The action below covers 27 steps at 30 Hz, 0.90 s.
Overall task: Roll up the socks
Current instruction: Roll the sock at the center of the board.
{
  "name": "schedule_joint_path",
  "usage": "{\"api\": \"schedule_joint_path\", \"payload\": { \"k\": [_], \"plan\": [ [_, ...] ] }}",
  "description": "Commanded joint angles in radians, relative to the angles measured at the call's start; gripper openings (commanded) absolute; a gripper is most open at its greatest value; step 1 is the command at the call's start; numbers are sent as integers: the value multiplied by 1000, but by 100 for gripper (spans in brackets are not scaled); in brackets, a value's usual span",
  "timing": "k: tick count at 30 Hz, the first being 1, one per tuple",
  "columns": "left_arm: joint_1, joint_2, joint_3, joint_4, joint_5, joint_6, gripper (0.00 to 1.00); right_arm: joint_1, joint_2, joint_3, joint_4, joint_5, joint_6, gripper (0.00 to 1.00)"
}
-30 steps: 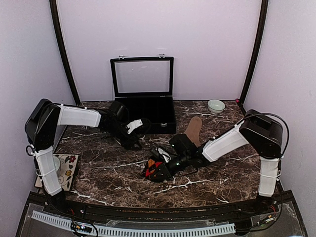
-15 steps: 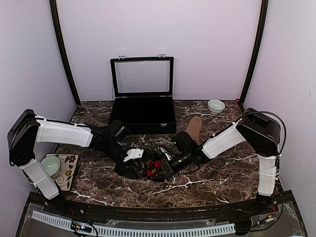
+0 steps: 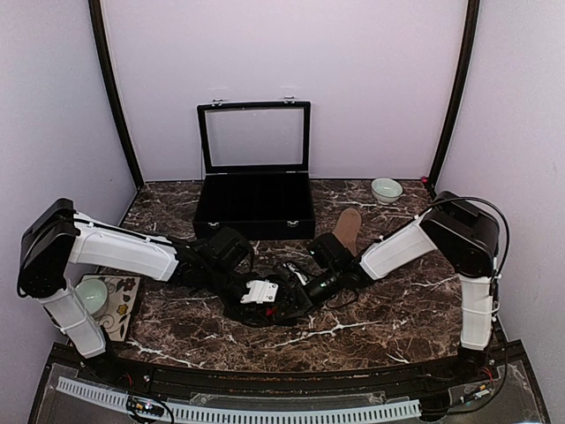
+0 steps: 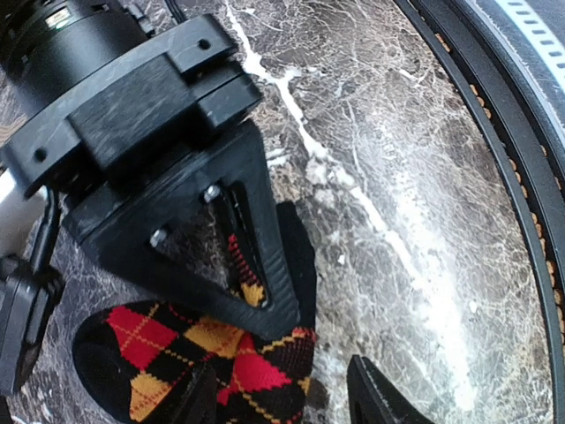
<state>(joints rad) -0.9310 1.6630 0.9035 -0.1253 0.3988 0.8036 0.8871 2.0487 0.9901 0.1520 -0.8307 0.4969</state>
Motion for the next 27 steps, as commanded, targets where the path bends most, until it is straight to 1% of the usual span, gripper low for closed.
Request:
{"api": "schedule_joint_path", "payload": {
  "k": [1,4,9,11,16,20,25,27],
  "plan": [
    [-26,44,22,41,-43,11,51,1,104,-73,-406,181,10,0],
    [-35,87,40,26,-66,4,45,1,96,-84,-381,188,29,0],
    [-35,128,30,50,-125,-12,34,3,96,-108,-316,186,62,0],
    [-33,139,26,50,-141,-22,33,3,90,-114,-304,184,64,0],
    [-19,160,18,36,-161,-41,32,3,71,-122,-287,197,67,5],
    [12,173,17,0,-140,-54,25,2,38,-134,-268,209,56,12],
    [42,195,66,-98,-73,-61,12,-2,-55,-146,-247,262,8,27],
    [47,210,88,-135,-60,-58,10,-10,-96,-149,-239,281,-9,33]
  ]
}}
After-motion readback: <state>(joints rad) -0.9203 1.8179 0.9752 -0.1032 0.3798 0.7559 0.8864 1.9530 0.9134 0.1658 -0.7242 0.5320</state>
